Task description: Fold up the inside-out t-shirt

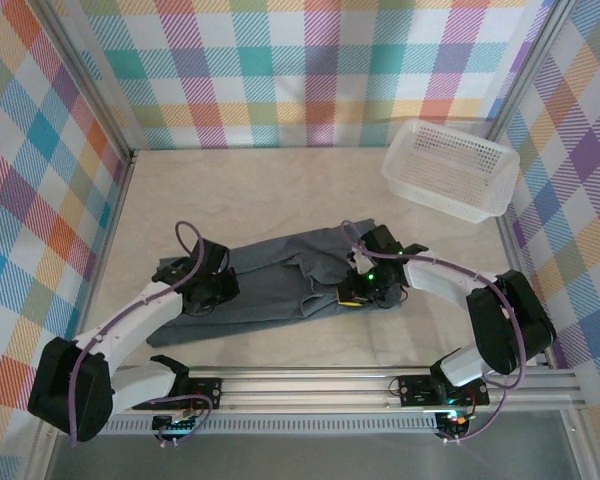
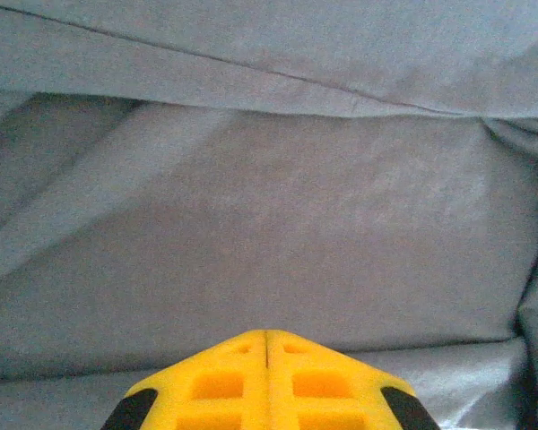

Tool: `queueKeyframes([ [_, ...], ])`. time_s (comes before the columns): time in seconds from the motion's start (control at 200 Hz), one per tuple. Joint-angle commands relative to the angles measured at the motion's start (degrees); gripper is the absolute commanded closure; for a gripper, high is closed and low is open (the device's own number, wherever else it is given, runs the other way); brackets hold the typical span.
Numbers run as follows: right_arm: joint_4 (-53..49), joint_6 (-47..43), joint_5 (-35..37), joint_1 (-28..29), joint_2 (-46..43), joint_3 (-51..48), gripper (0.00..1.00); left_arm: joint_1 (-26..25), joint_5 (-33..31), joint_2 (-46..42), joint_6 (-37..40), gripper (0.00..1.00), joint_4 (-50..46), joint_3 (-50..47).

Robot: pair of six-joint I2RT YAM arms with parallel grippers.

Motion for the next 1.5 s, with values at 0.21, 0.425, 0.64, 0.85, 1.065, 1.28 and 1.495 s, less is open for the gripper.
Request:
queueKeyframes([
  [0.21, 4.92, 7.25, 23.52, -3.62, 1.22, 10.45, 0.86, -0.59, -6.72, 17.88, -1.45, 1.0, 3.91, 6.64],
  [0.425, 2.27, 2.13, 29.9, -4.8, 11.96, 15.96, 0.86, 1.8, -12.58, 32.19, 4.1, 1.0, 4.14, 15.54],
  [0.64, 0.23, 0.7, 31.49, -6.36, 21.31, 21.59, 0.83, 4.48, -14.22, 51.01, 9.33, 1.0, 3.16, 36.33],
  [0.85, 0.98, 3.02, 21.93, -5.23, 26.3, 19.84, 0.88, 5.5, -4.89, 63.13, 20.19, 1.0, 7.37, 59.31],
  [1.065, 8.51, 14.13, 10.67, 13.05, 24.22, 13.43, 0.87, 5.64, 7.38, 68.93, 25.71, 1.0, 6.48, 73.47],
  [1.28, 12.03, 17.54, 8.35, 19.91, 17.82, 17.88, 0.78, 6.68, 11.66, 51.76, 24.28, 0.75, 18.25, 52.26],
  [1.495, 9.77, 24.11, 21.9, 12.63, 2.89, 7.04, 0.63, 8.12, 4.74, 25.39, 17.28, 0.5, 15.19, 29.7],
])
